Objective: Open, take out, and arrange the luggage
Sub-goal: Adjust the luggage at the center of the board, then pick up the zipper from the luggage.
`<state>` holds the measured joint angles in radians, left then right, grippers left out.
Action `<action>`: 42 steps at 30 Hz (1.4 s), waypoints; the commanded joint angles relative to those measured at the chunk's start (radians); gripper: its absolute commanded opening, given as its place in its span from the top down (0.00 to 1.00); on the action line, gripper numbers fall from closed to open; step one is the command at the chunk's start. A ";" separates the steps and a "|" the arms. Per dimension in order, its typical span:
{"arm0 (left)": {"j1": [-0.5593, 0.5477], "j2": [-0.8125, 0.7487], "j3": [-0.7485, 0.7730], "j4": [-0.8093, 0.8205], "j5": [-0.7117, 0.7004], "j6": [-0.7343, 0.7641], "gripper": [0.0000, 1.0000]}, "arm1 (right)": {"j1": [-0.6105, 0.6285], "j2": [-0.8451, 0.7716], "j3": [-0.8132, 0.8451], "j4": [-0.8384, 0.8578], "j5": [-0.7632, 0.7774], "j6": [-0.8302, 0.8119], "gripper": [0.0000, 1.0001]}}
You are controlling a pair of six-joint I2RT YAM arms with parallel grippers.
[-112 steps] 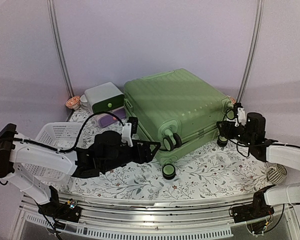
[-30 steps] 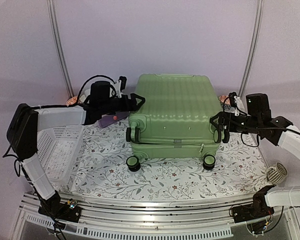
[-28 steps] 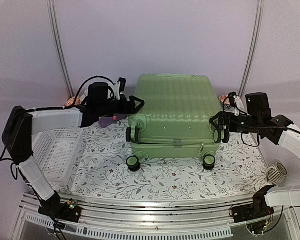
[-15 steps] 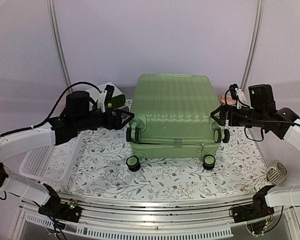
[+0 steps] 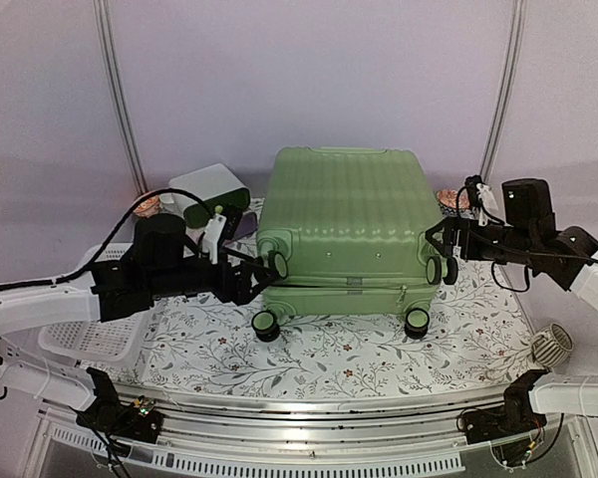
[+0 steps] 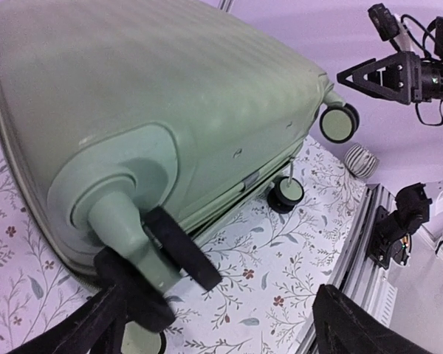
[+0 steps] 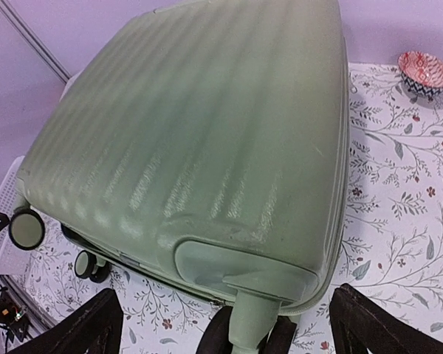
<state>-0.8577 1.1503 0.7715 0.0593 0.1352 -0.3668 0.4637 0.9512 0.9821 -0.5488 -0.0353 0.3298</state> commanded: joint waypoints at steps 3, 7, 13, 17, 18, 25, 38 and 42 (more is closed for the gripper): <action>-0.050 0.007 -0.067 -0.033 -0.121 -0.044 0.10 | 0.004 0.050 -0.076 0.059 -0.066 0.031 0.01; -0.124 0.063 -0.073 -0.027 -0.212 -0.040 0.10 | 0.004 0.105 -0.099 0.097 -0.112 0.040 0.02; -0.128 0.129 -0.075 -0.008 -0.276 -0.090 0.08 | 0.031 0.163 -0.127 0.183 -0.316 0.032 0.07; -0.095 0.166 -0.040 -0.068 -0.339 -0.104 0.08 | 0.109 0.155 -0.124 0.237 -0.392 -0.011 0.08; -0.093 0.165 -0.031 -0.080 -0.359 -0.106 0.09 | 0.129 0.158 -0.113 0.233 -0.400 -0.028 0.08; -0.165 0.040 -0.068 0.029 -0.388 -0.008 0.12 | 0.188 0.157 -0.084 0.208 -0.308 -0.079 0.07; -0.295 0.174 -0.122 0.348 -0.323 0.047 0.16 | 0.186 0.020 -0.118 0.246 -0.103 -0.075 0.05; -0.301 0.275 -0.115 0.474 -0.319 0.083 0.18 | 0.187 0.009 -0.142 0.278 -0.114 -0.073 0.05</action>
<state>-1.1450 1.3483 0.6601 0.3630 -0.1913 -0.3370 0.6479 0.9775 0.8680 -0.3473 -0.1669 0.2684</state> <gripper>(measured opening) 0.830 0.947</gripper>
